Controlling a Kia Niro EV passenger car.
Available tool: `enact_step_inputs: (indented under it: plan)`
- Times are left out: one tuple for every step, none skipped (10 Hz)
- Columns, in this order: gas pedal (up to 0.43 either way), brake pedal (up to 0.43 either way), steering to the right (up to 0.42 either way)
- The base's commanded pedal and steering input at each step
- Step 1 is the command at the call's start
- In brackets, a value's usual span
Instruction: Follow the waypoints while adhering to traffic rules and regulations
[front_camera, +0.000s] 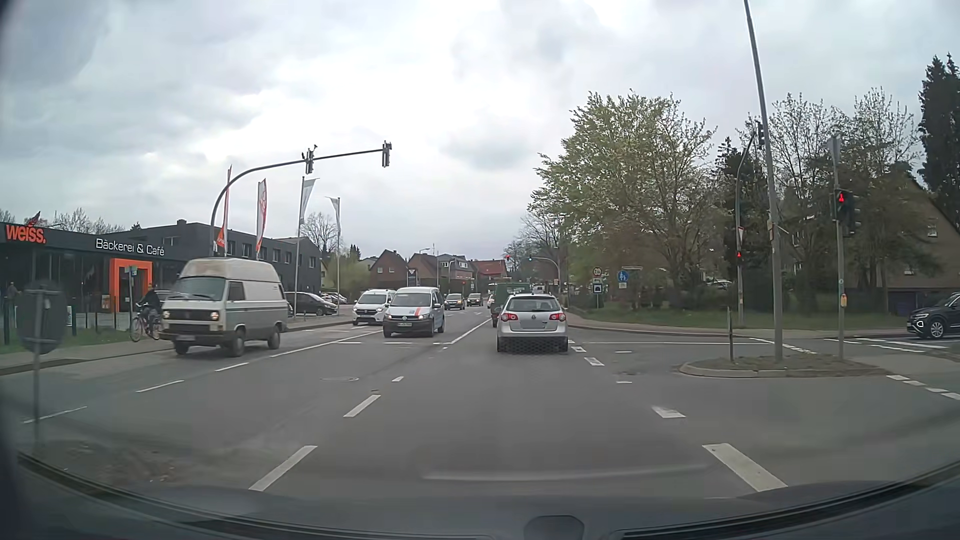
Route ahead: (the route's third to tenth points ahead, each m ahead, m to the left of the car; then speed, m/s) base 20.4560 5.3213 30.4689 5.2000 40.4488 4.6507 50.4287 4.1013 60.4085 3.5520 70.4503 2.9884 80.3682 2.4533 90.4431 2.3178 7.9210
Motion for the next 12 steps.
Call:
enact_step_inputs:
  plan:
    - [0.197, 0.0, 0.005]
    - [0.197, 0.0, 0.005]
    - [0.197, 0.0, 0.005]
    - [0.197, 0.0, 0.005]
    - [0.189, 0.0, 0.005]
    - [0.177, 0.0, 0.005]
    - [0.177, 0.0, 0.004]
    - [0.177, 0.0, 0.004]
    - [0.177, 0.0, 0.004]
    - [0.177, 0.0, 0.004]
    - [0.177, 0.0, 0.004]
    - [0.169, 0.0, 0.003]
